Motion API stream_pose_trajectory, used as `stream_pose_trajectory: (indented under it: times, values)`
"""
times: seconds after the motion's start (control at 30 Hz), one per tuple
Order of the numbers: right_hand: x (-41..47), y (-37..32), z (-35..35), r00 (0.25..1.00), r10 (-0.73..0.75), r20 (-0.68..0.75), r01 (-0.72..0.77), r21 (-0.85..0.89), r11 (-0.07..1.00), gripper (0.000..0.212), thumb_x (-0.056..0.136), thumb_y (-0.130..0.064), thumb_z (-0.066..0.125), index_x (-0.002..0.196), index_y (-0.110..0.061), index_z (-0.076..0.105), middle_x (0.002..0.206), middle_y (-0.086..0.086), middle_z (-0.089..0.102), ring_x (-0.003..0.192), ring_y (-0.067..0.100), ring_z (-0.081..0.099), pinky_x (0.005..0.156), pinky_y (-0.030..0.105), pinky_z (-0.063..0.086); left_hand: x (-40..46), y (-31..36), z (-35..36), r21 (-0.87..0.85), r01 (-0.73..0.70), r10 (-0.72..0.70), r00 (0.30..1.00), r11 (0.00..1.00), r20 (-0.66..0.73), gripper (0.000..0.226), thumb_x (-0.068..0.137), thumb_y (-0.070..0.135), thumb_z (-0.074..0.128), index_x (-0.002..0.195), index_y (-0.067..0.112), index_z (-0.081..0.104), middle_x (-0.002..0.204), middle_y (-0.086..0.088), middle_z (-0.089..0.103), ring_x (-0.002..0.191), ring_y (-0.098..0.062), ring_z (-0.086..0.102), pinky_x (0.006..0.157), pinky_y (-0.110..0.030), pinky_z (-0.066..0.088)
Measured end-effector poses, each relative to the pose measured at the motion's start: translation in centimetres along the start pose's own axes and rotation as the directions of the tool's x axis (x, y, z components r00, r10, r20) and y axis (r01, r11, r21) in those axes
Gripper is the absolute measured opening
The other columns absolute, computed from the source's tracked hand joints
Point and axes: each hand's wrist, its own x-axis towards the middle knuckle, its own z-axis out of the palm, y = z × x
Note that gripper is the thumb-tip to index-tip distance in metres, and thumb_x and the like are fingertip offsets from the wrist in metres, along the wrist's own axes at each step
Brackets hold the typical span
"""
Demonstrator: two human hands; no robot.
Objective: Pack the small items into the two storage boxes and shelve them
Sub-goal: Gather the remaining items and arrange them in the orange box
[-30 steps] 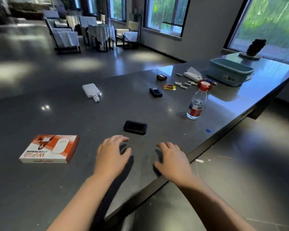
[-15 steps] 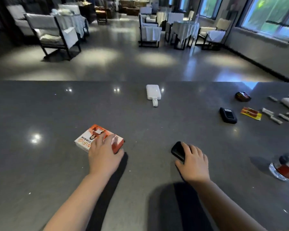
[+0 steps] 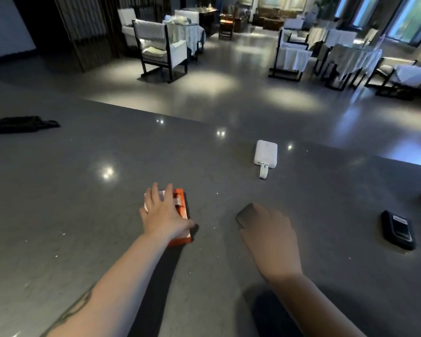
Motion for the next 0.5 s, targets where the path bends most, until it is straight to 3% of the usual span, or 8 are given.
stream_pose_trajectory:
  times: [0.1,0.17,0.27,0.5]
  values:
    - [1.4,-1.2,0.6,0.996,-0.088,0.022,0.087,0.032,0.996,0.059,0.089,-0.048,0.056,0.142,-0.03,0.036,0.125,-0.001,0.05,0.113,0.02,0.044,0.093,0.034,0.04,-1.7,-1.9,0.0,0.033,0.03,-0.03,1.0,0.999,-0.005,0.13,0.052,0.062,0.077,0.148,0.032,-0.005,0.157,-0.007,-0.01,0.144,-0.028,-0.007,0.114,-0.046,0.01]
    - [2.2,-2.2,1.1,0.991,-0.132,0.026,0.131,0.061,0.99,0.06,0.089,-0.048,0.057,0.142,-0.03,0.037,0.125,-0.001,0.051,0.113,0.019,0.045,0.092,0.034,0.041,-2.5,-2.9,-0.2,0.034,0.109,-0.106,0.992,0.993,-0.068,0.123,0.052,0.066,0.074,0.147,0.025,0.006,0.154,-0.014,0.011,0.141,-0.032,0.013,0.11,-0.043,0.02]
    - [2.8,-4.1,1.6,0.98,-0.192,0.051,0.187,0.09,0.978,0.061,0.088,-0.049,0.058,0.143,-0.03,0.037,0.126,-0.001,0.051,0.114,0.018,0.045,0.094,0.033,0.041,-3.3,-3.9,-0.5,0.012,0.138,-0.135,0.981,0.99,-0.14,0.108,0.052,0.063,0.074,0.138,0.015,0.028,0.134,-0.009,0.04,0.123,-0.029,0.036,0.098,-0.039,0.034]
    - [2.5,-10.1,2.6,0.937,-0.336,0.098,0.317,0.167,0.934,0.059,0.083,-0.048,0.064,0.136,-0.031,0.045,0.122,-0.001,0.053,0.113,0.021,0.047,0.093,0.035,0.04,-6.1,-8.9,-3.9,-0.16,0.214,-0.254,0.92,0.964,-0.299,0.104,0.049,0.053,0.074,0.137,0.016,0.031,0.132,-0.006,0.041,0.12,-0.029,0.037,0.097,-0.038,0.035]
